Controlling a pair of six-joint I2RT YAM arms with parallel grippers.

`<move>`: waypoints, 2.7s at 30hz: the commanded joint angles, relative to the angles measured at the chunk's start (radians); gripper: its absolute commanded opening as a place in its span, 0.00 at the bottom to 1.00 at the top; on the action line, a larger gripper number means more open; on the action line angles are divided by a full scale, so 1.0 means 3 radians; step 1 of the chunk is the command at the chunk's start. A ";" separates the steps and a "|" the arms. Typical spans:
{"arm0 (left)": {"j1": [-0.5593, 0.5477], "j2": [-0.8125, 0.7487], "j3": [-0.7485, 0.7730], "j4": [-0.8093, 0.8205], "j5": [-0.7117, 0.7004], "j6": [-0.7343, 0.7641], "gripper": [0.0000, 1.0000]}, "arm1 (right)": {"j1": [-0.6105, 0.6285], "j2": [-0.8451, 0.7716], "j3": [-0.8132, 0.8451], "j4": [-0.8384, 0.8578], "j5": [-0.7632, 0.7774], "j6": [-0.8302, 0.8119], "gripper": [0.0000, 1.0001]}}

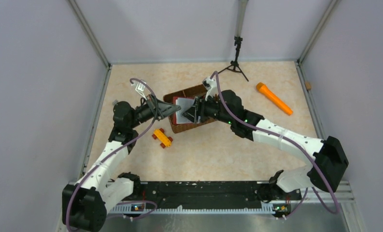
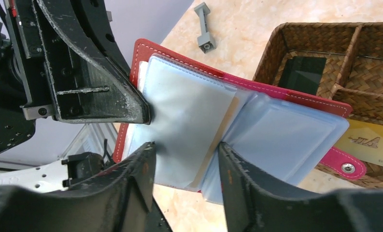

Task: Take the credit cards out of the card holder
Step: Remove the credit card from the card holder.

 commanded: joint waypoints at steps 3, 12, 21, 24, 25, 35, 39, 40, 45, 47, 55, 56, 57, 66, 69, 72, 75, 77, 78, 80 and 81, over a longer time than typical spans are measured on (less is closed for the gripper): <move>-0.0036 -0.0024 -0.0020 0.0665 0.0052 -0.0269 0.00 | 0.0104 0.0055 0.0164 -0.0004 -0.0044 -0.0051 0.38; -0.0036 -0.0020 -0.0023 0.0631 0.0079 -0.0268 0.14 | 0.0105 -0.0076 0.0077 -0.0100 0.0277 -0.0025 0.03; -0.0036 0.0003 -0.0037 0.0595 0.0122 -0.0263 0.09 | 0.0093 -0.0219 -0.0029 -0.0027 0.0355 0.0048 0.00; -0.0036 -0.0014 -0.0052 0.0583 0.0115 -0.0256 0.00 | 0.0048 -0.0250 -0.0076 -0.0051 0.0391 0.0108 0.00; -0.0036 -0.0022 -0.0053 0.0576 0.0108 -0.0252 0.00 | 0.0025 -0.0256 -0.0094 -0.0069 0.0386 0.0139 0.00; -0.0034 -0.0027 -0.0058 0.0577 0.0084 -0.0275 0.00 | -0.0202 -0.0400 -0.0345 -0.0016 0.0291 0.0329 0.00; -0.0037 -0.0009 -0.0078 0.0620 0.0084 -0.0299 0.00 | -0.0226 -0.0423 -0.0360 0.0088 0.0067 0.0302 0.11; -0.0033 -0.0005 -0.0089 0.0630 0.0079 -0.0305 0.00 | -0.0224 -0.0443 -0.0380 0.0150 -0.0007 0.0291 0.25; -0.0035 0.0007 -0.0105 0.0669 0.0064 -0.0327 0.00 | -0.0220 -0.0552 -0.0508 0.0419 -0.0226 0.0235 0.66; -0.0035 0.0019 -0.0105 0.0683 0.0063 -0.0335 0.00 | -0.0214 -0.0513 -0.0477 0.0431 -0.0313 0.0230 0.74; -0.0036 0.0071 -0.0130 0.0877 0.0104 -0.0475 0.00 | -0.0110 -0.0303 -0.0289 0.0432 -0.0349 0.0203 0.79; -0.0036 0.0077 -0.0136 0.0893 0.0107 -0.0488 0.00 | -0.0104 -0.0274 -0.0259 0.0420 -0.0351 0.0203 0.79; -0.0036 0.0082 -0.0140 0.0910 0.0109 -0.0501 0.00 | -0.0097 -0.0251 -0.0236 0.0414 -0.0353 0.0200 0.79; -0.0036 0.0170 -0.0196 0.1188 0.0166 -0.0689 0.00 | -0.0022 -0.0140 -0.0099 0.0285 -0.0163 0.0154 0.54; -0.0036 0.0193 -0.0198 0.1246 0.0188 -0.0720 0.00 | -0.0023 -0.0172 -0.0102 0.0280 -0.0104 0.0157 0.36; -0.0036 0.0202 -0.0207 0.1268 0.0200 -0.0728 0.00 | -0.0022 -0.0217 -0.0113 0.0213 0.0057 0.0172 0.16; -0.0032 0.0177 -0.0210 0.1258 0.0182 -0.0704 0.00 | -0.0043 -0.0259 -0.0120 -0.0006 0.0306 0.0187 0.23; -0.0031 0.0158 -0.0200 0.1227 0.0166 -0.0687 0.00 | -0.0090 -0.0296 -0.0172 -0.0057 0.0346 0.0222 0.36; -0.0031 0.0151 -0.0199 0.1210 0.0162 -0.0681 0.00 | -0.0122 -0.0317 -0.0212 -0.0070 0.0351 0.0246 0.44; -0.0031 0.0149 -0.0192 0.1203 0.0161 -0.0684 0.00 | -0.0183 -0.0368 -0.0291 -0.0096 0.0354 0.0288 0.55; -0.0031 0.0152 -0.0188 0.1205 0.0160 -0.0692 0.00 | -0.0207 -0.0404 -0.0337 -0.0103 0.0357 0.0298 0.56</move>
